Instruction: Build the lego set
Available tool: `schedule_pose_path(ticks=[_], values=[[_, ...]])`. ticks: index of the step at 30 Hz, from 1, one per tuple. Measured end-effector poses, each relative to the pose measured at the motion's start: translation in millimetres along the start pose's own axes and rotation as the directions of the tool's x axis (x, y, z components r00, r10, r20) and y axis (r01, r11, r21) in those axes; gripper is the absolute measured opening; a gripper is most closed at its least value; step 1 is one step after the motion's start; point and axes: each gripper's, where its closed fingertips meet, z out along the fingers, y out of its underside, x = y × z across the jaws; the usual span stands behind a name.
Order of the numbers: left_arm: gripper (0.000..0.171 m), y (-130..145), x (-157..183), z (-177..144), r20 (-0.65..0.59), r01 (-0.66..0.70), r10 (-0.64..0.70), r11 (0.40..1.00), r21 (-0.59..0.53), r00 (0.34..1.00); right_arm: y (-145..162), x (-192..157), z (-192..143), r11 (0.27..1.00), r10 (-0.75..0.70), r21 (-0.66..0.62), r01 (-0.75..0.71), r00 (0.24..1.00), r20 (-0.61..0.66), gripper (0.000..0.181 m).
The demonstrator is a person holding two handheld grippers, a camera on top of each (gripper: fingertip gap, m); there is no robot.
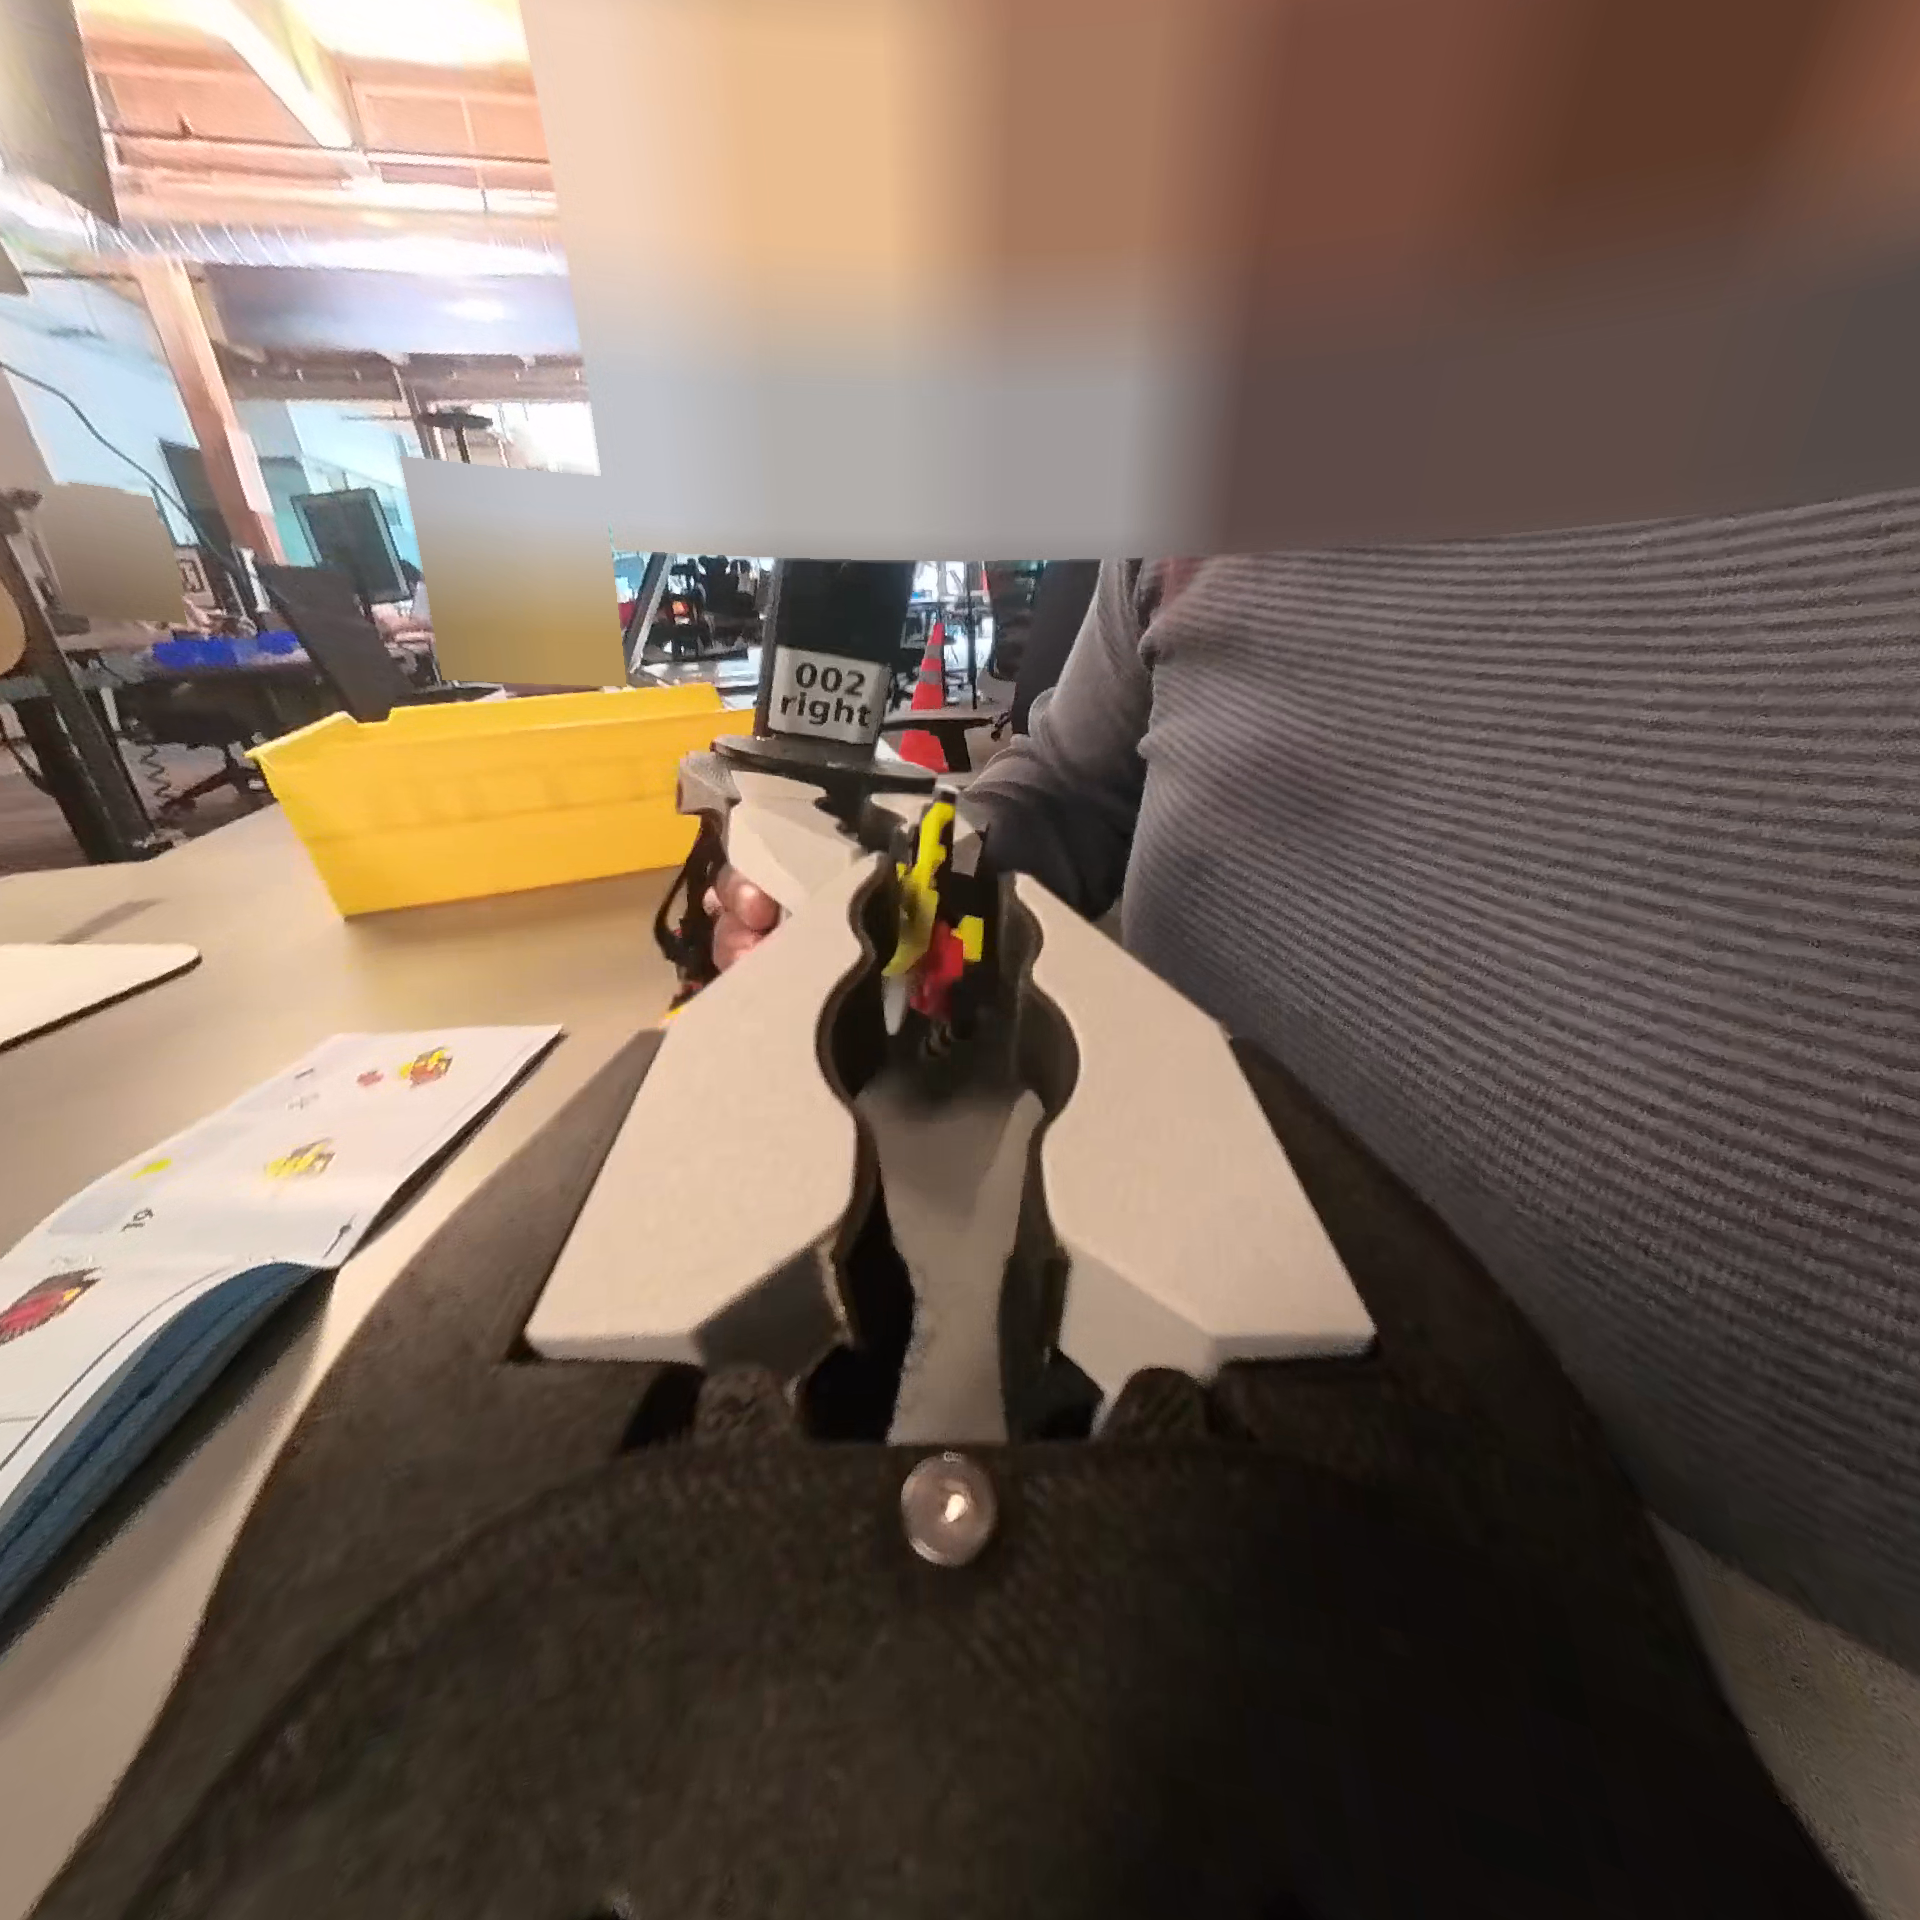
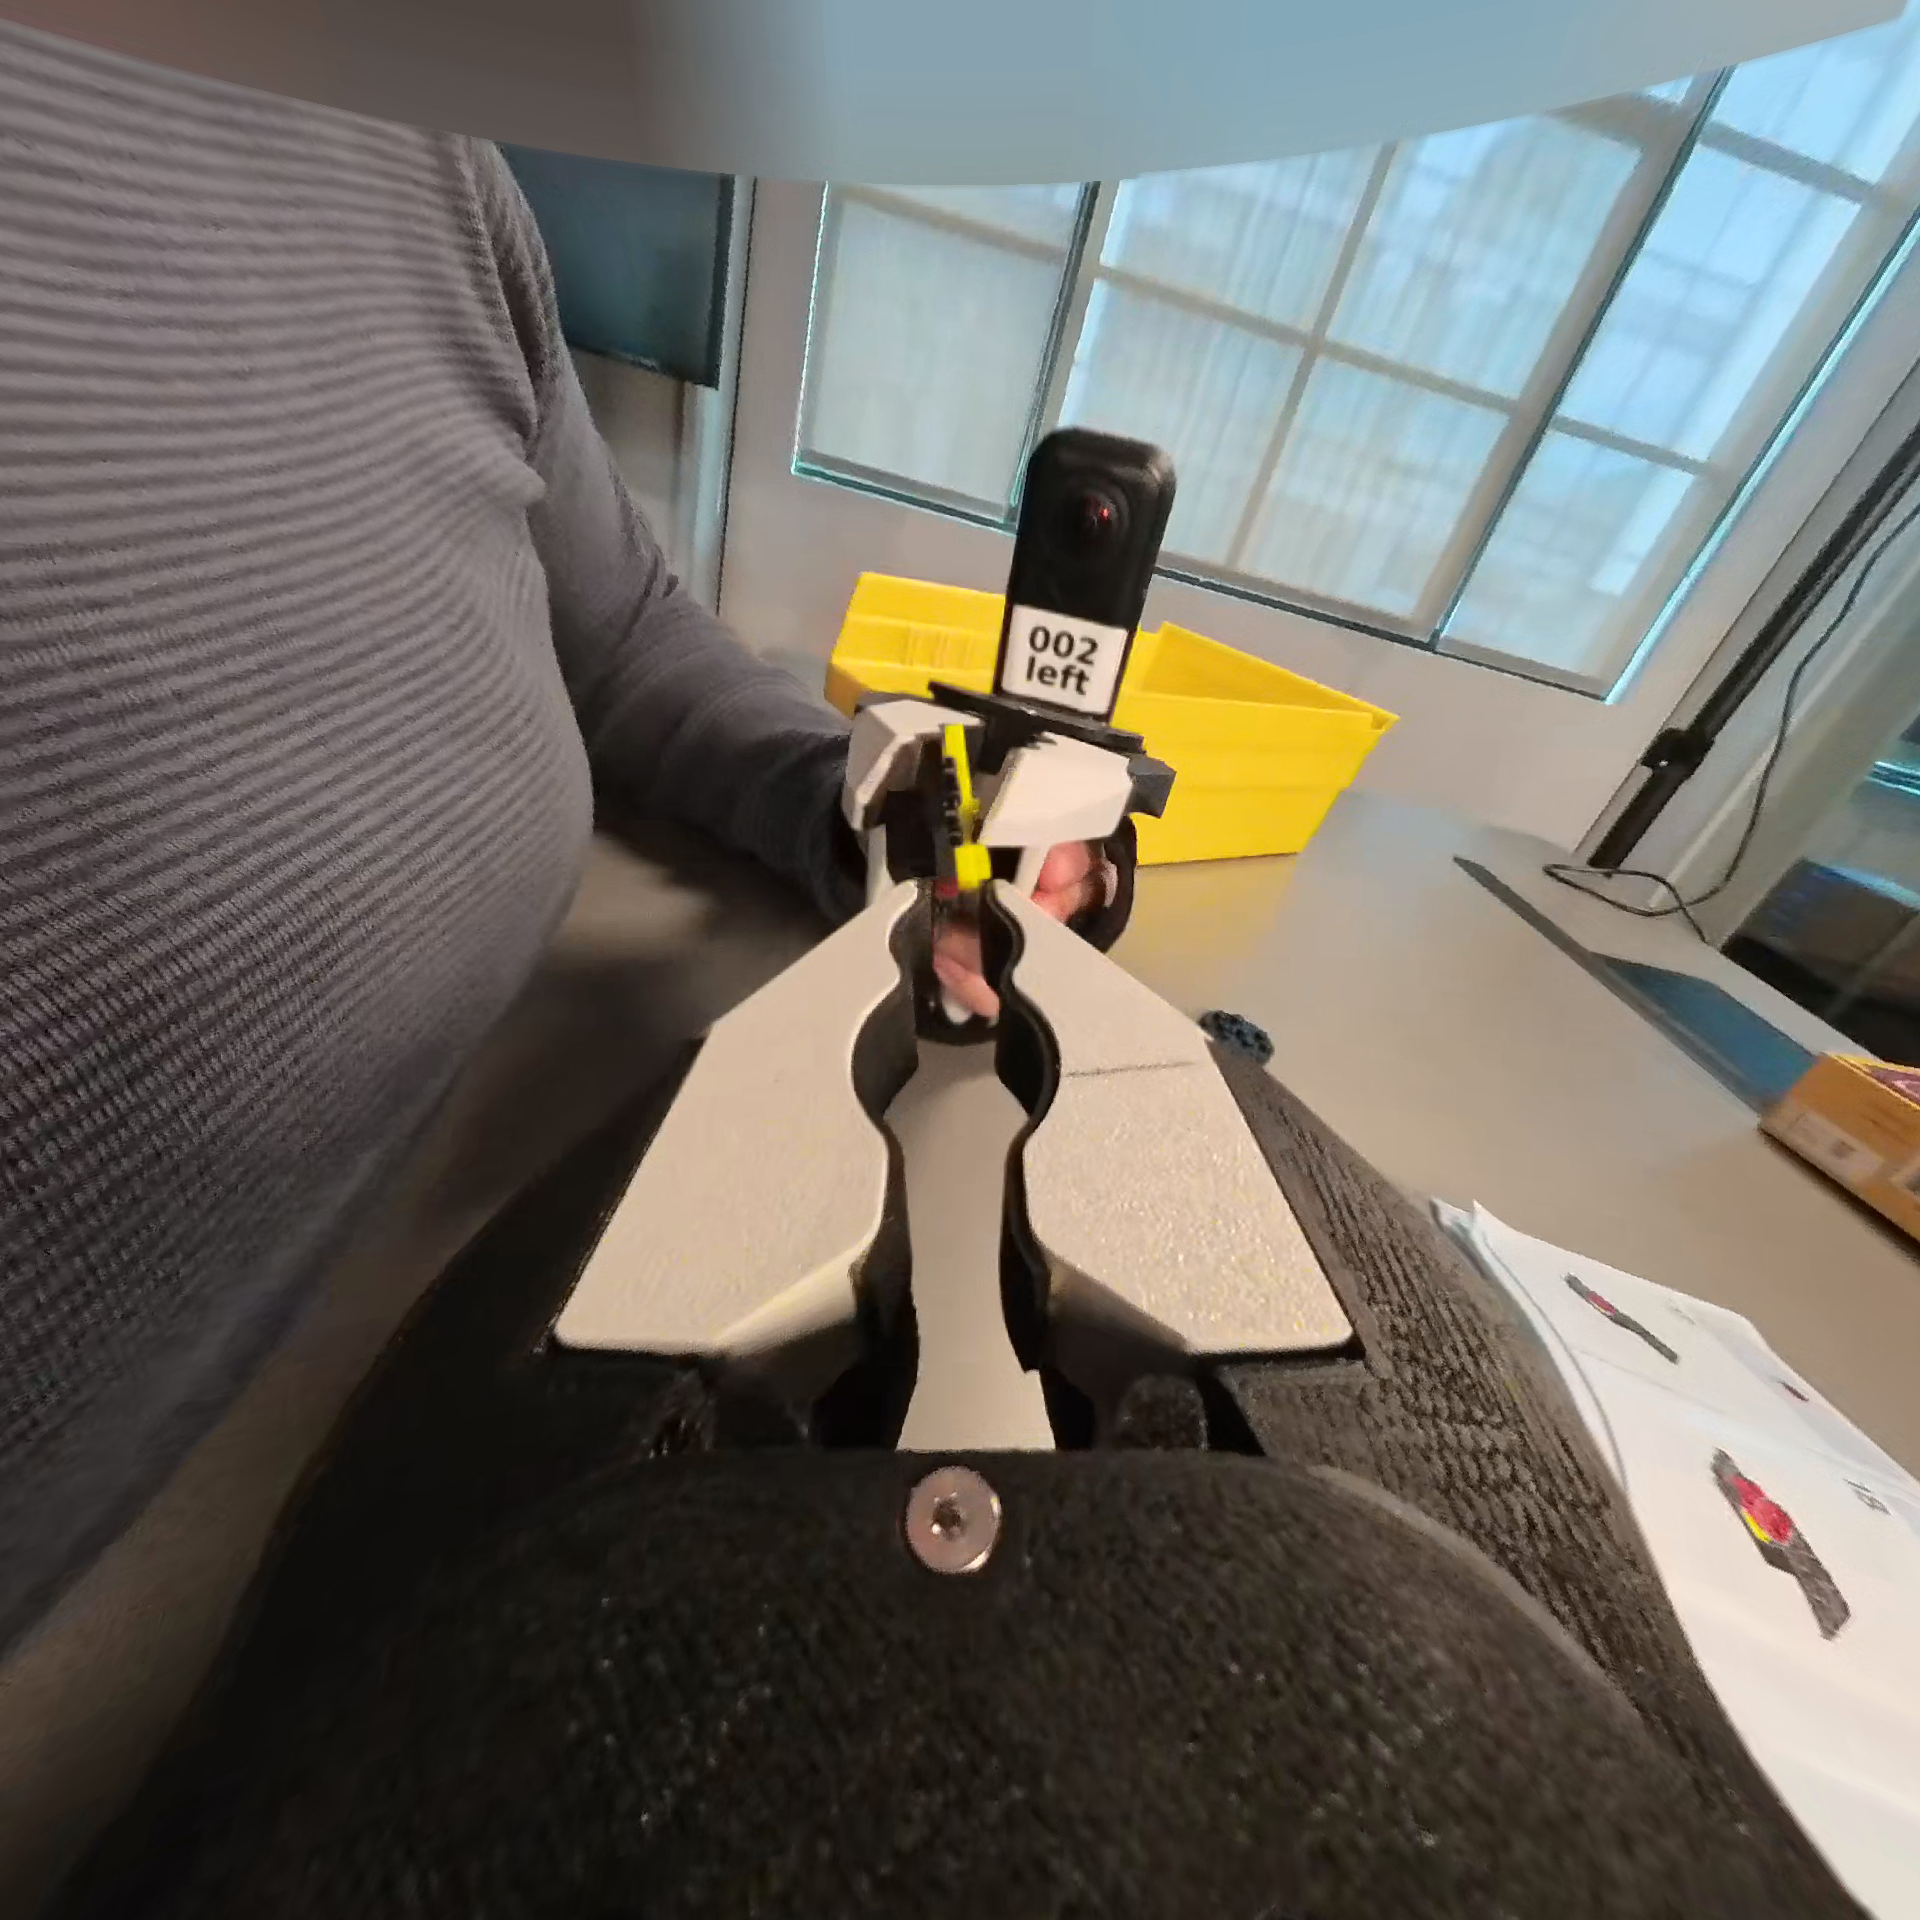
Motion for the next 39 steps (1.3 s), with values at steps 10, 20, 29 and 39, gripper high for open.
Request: schedule_pose_path(ticks=[10, 20, 29, 39], values=[[0.018, -15, -5, 1, -0.043, 0.130, -0.124, 0.979, 0.157, 0.991, -9, 9, 0, 0.994, 0.092, 0.055, -0.090, 0.995, -0.040, 0.000], [0.018, -18, -19, 1, -0.025, 0.238, -0.239, 0.947, 0.216, 0.971, -17, 21, -9, 0.983, 0.143, 0.130, -0.132, 0.987, -0.079, 0.011], [0.018, -16, -24, 0, 0.046, 0.184, -0.196, 0.964, 0.190, 0.980, -14, 22, -11, 0.965, 0.227, 0.137, -0.222, 0.974, -0.023, 0.025], [0.018, -3, -18, 9, 0.104, 0.020, -0.026, 0.998, 0.057, 0.994, -1, 13, -3, 0.996, 0.086, 0.003, -0.086, 0.995, -0.046, 0.016]])
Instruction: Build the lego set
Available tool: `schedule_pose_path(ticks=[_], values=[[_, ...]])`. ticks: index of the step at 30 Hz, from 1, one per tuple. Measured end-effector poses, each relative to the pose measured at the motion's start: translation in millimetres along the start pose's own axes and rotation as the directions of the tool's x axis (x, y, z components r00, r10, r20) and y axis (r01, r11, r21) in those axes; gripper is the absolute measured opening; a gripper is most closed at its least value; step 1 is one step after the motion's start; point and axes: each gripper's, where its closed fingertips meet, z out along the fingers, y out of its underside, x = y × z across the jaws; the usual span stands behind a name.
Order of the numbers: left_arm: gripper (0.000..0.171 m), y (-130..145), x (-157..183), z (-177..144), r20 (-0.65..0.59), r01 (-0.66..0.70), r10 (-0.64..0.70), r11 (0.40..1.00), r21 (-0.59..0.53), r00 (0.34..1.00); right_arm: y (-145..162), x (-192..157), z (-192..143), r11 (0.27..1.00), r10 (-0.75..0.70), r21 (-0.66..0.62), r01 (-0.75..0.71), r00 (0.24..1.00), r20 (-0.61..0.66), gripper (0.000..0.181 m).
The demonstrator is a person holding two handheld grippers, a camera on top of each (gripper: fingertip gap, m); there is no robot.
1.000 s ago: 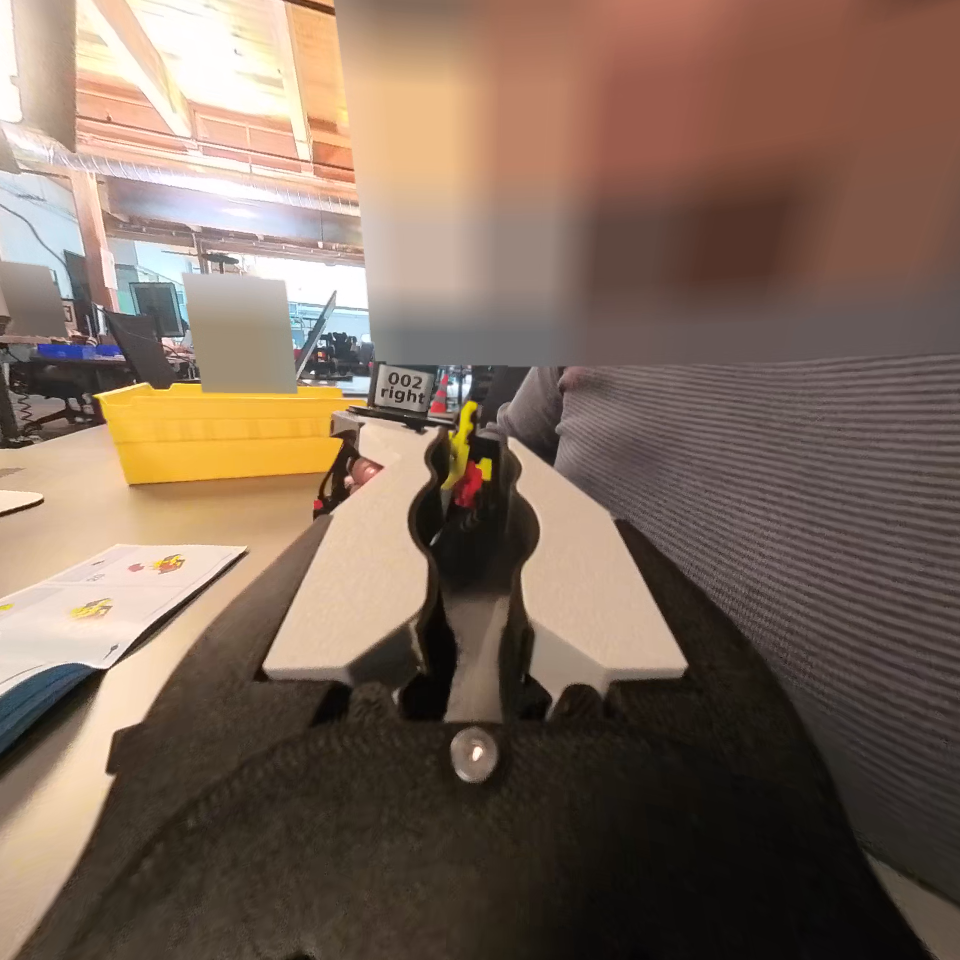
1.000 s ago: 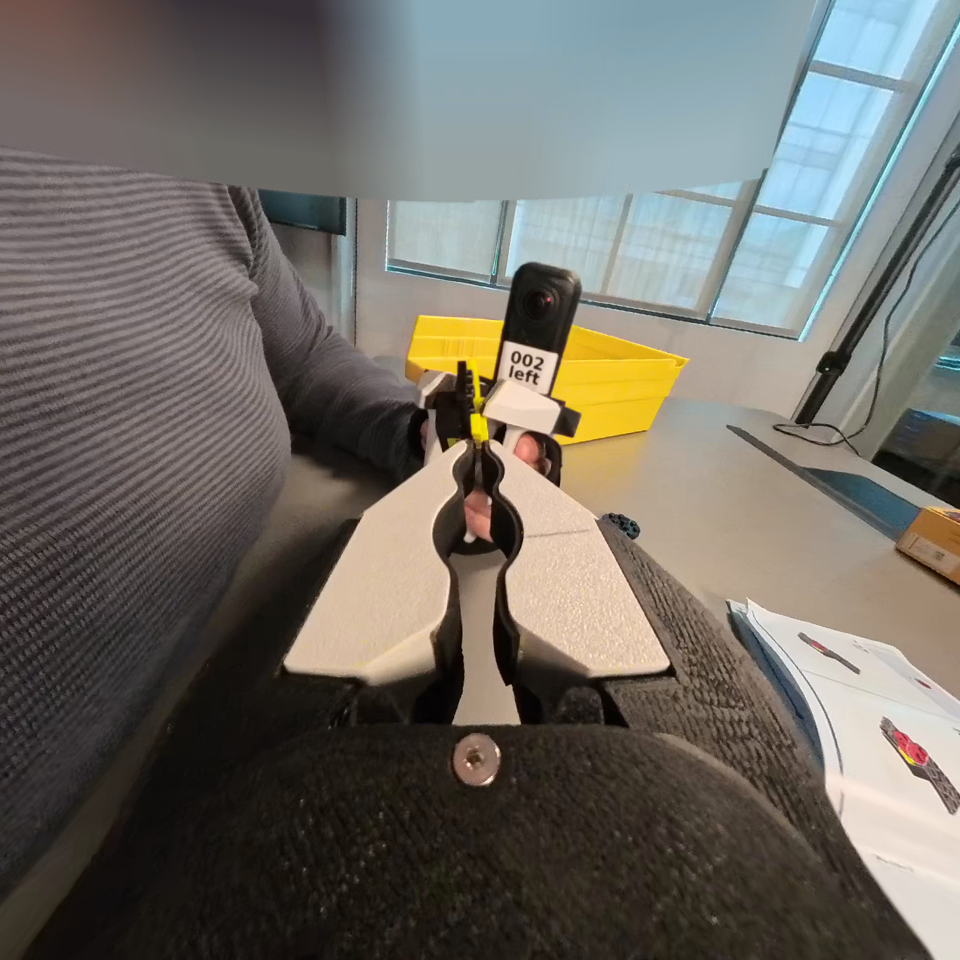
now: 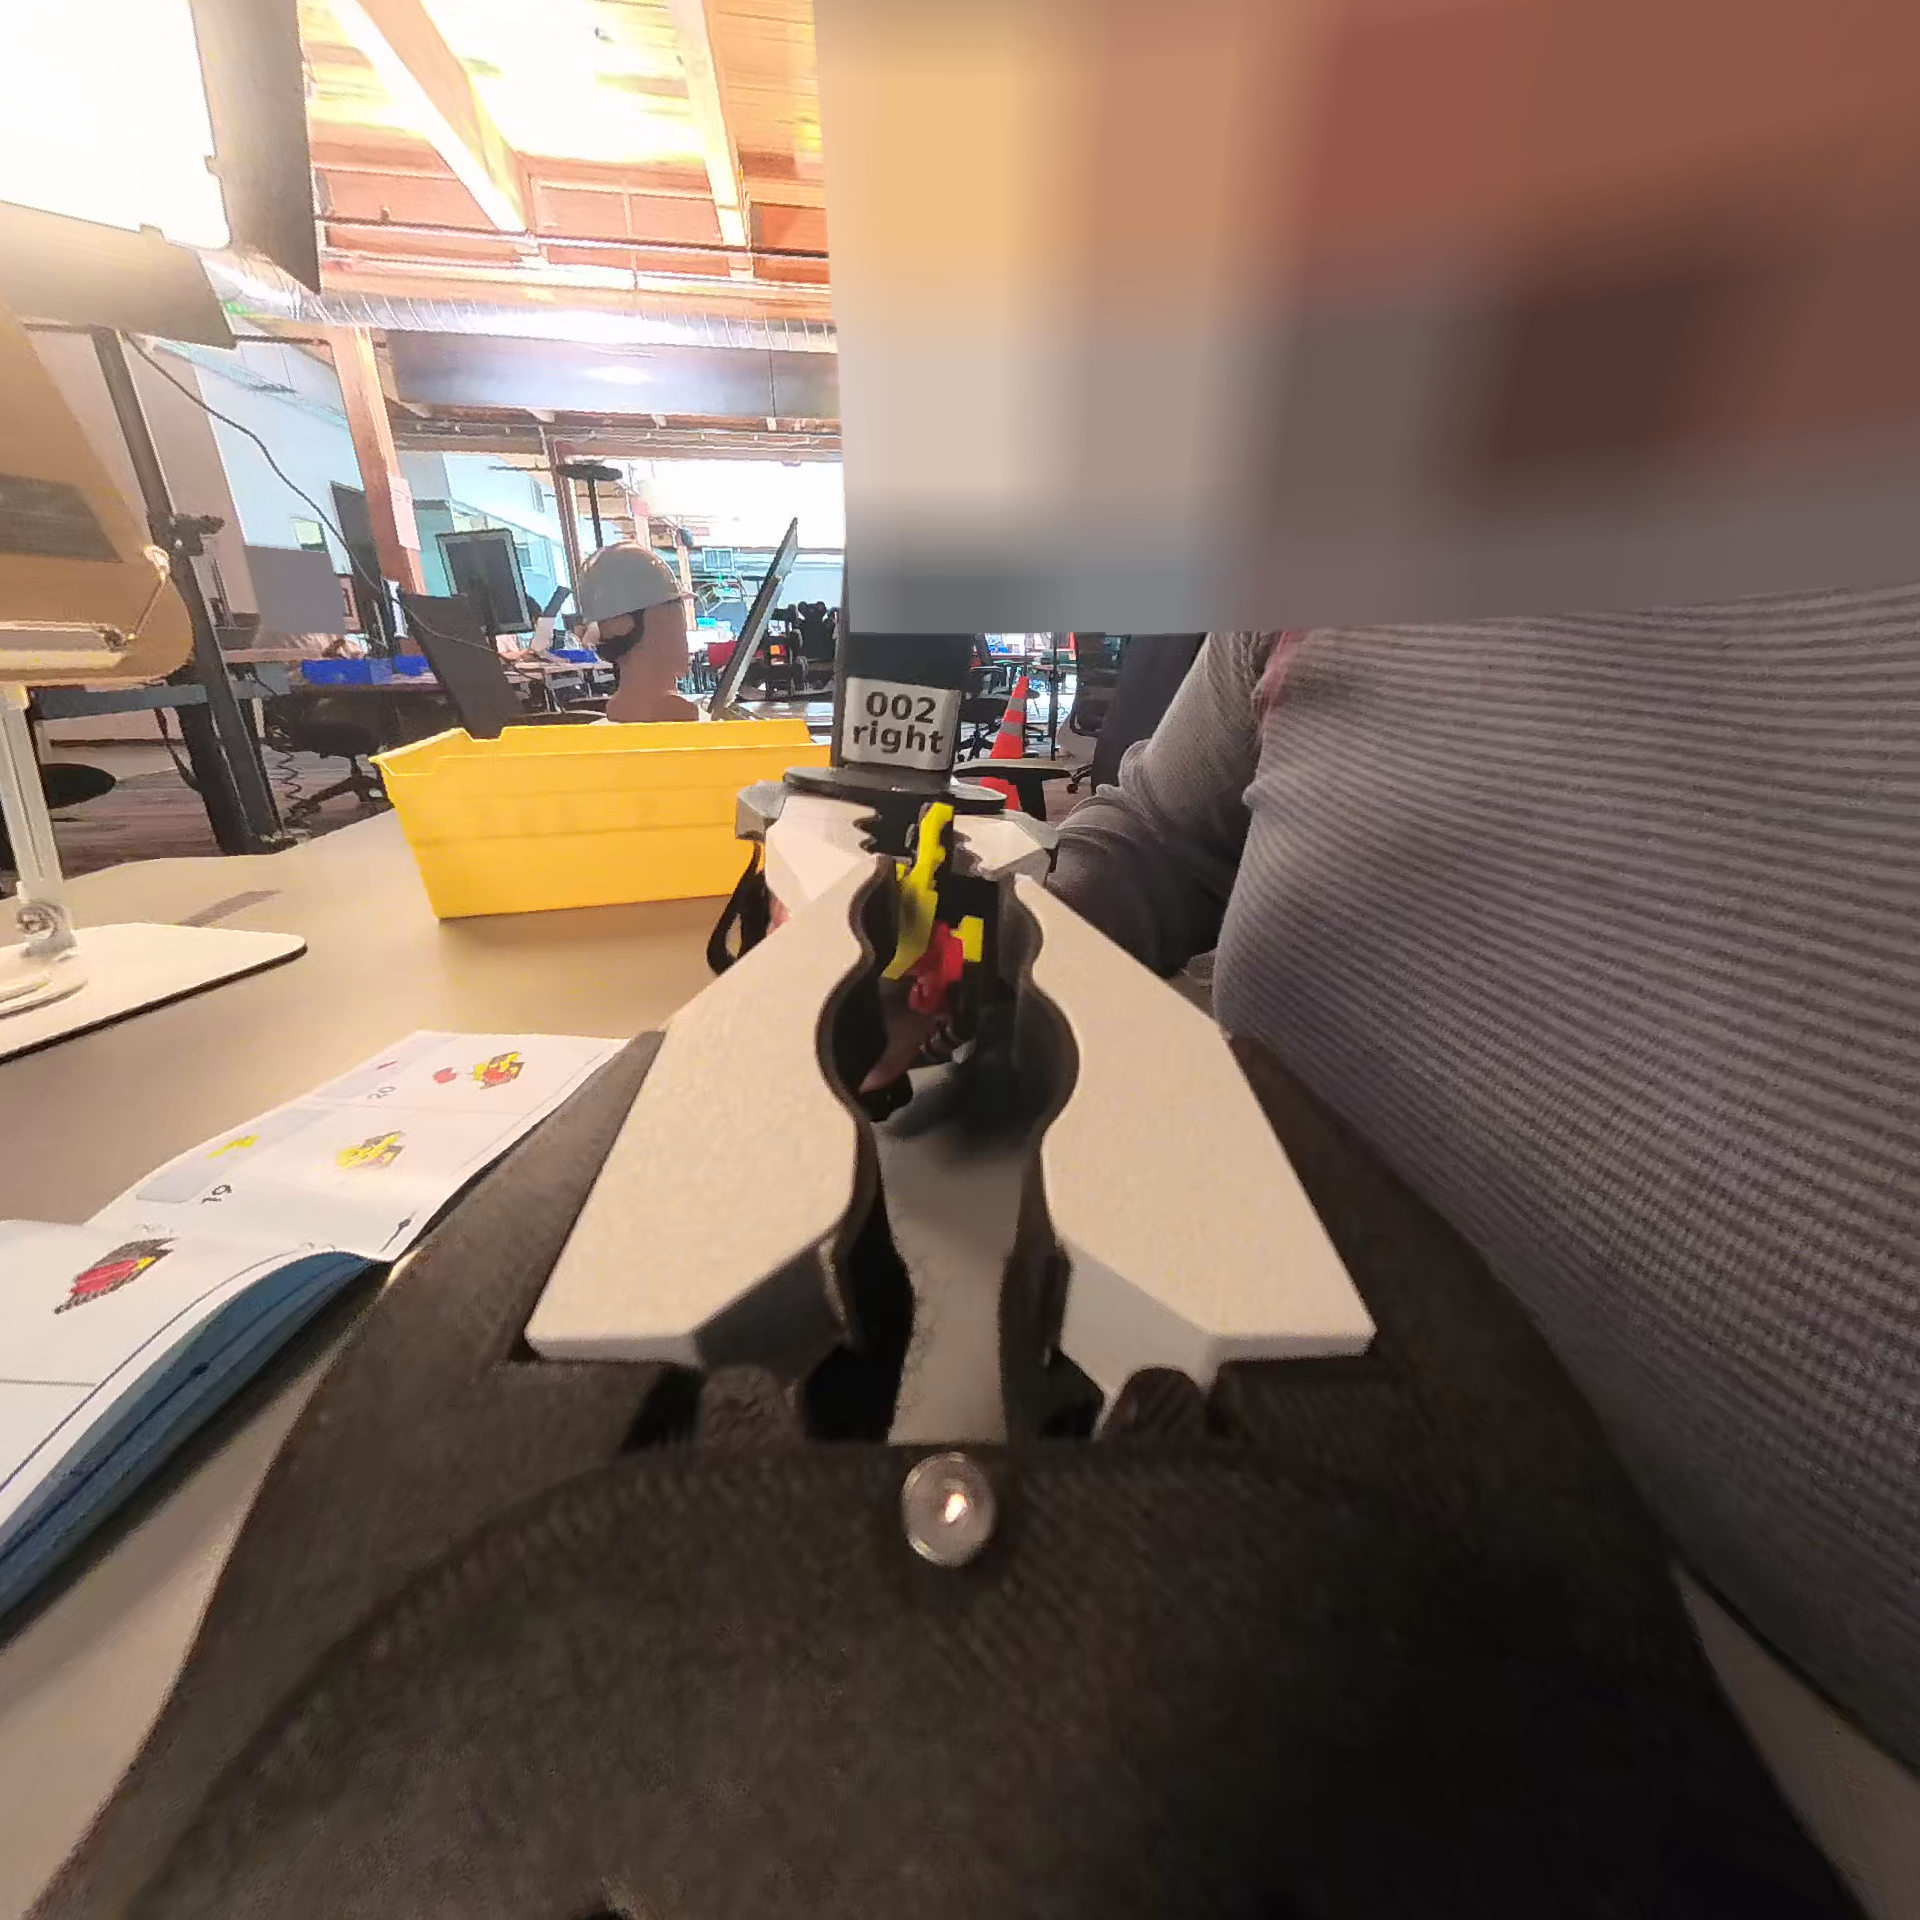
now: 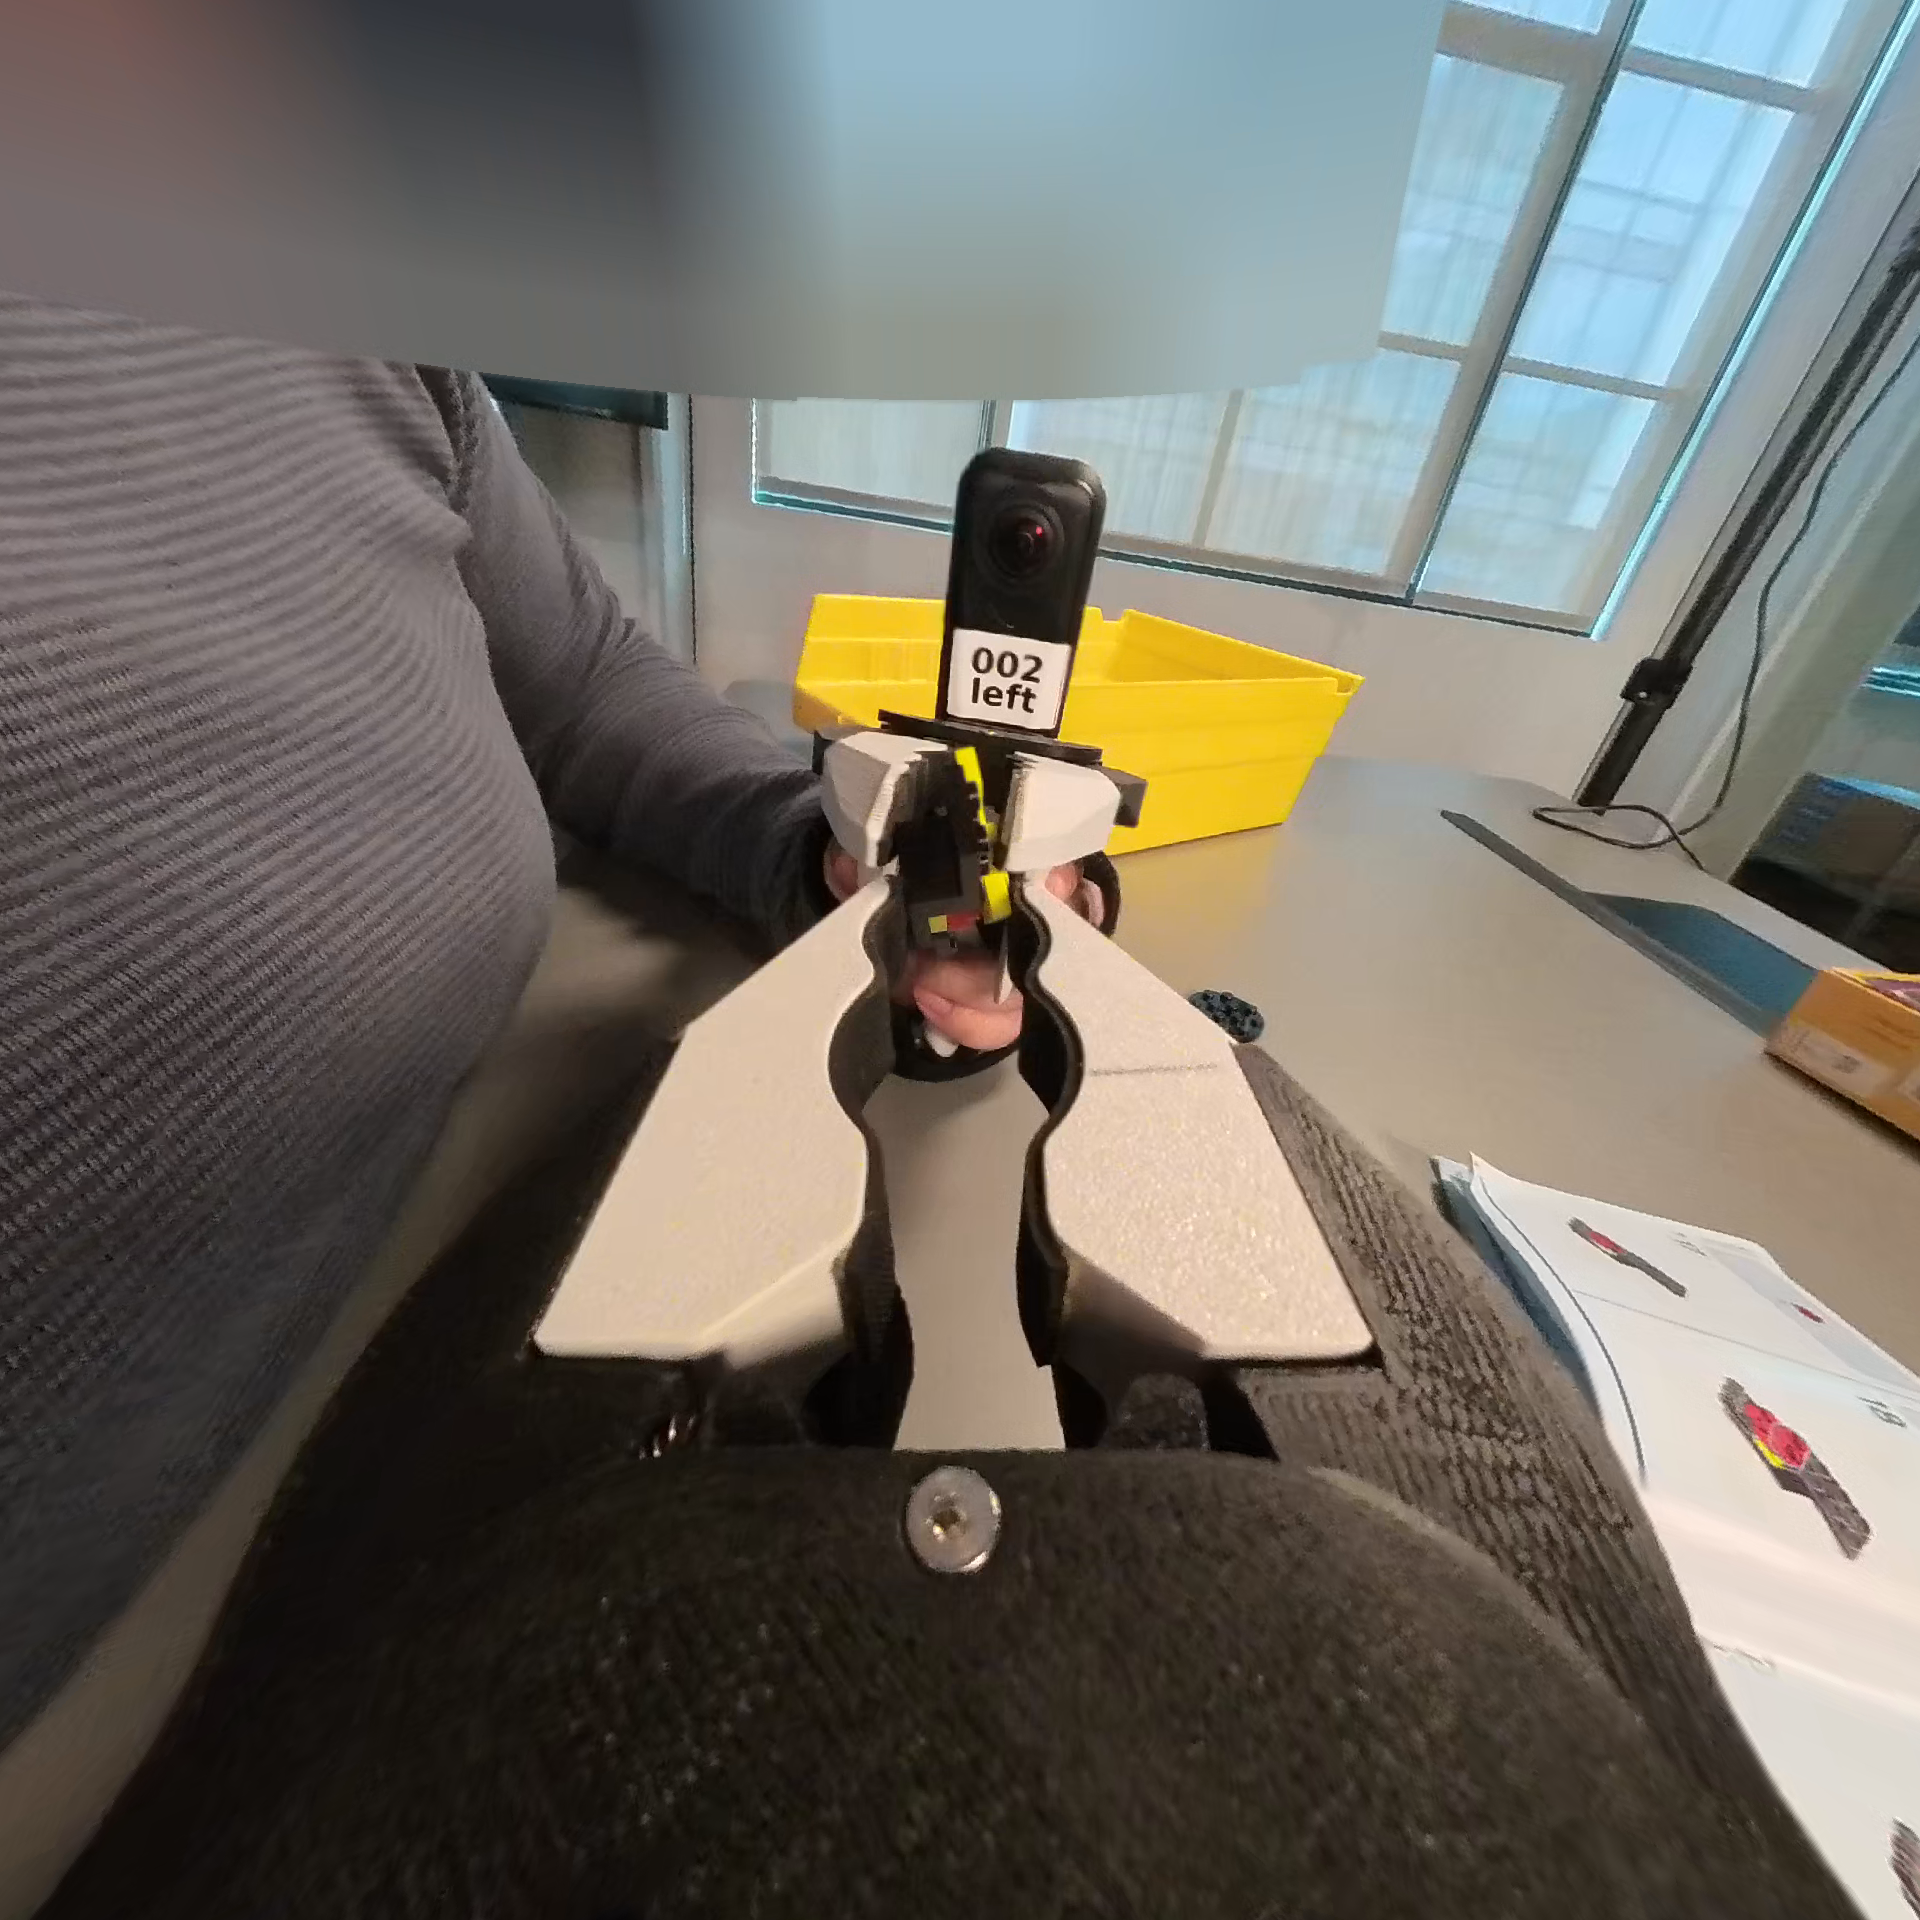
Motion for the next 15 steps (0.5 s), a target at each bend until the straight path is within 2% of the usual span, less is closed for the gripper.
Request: schedule_pose_path(ticks=[9, 11, 12, 14, 15], values=[[0.017, 3, 2, 1, -0.008, -0.003, 0.002, 1.000, -0.030, 1.000, 3, -1, 0, 0.997, -0.060, -0.046, 0.060, 0.998, 0.000, 0.016], [0.018, 7, -6, -1, 0.041, -0.025, 0.029, 0.995, -0.096, 0.999, 8, 8, -1, 0.996, -0.052, -0.071, 0.048, 0.997, -0.050, 0.018], [0.018, 10, -13, -4, 0.084, -0.056, 0.068, 0.988, -0.145, 0.994, 10, 15, -3, 0.992, -0.093, -0.088, 0.085, 0.992, -0.089, 0.021], [0.018, 17, -25, -11, 0.159, -0.165, 0.214, 0.948, -0.273, 0.964, 14, 23, -8, 0.969, -0.220, -0.145, 0.200, 0.966, -0.136, 0.025], [0.018, 21, -28, -15, 0.170, -0.218, 0.287, 0.916, -0.338, 0.943, 16, 24, -9, 0.953, -0.274, -0.177, 0.248, 0.952, -0.139, 0.020]])
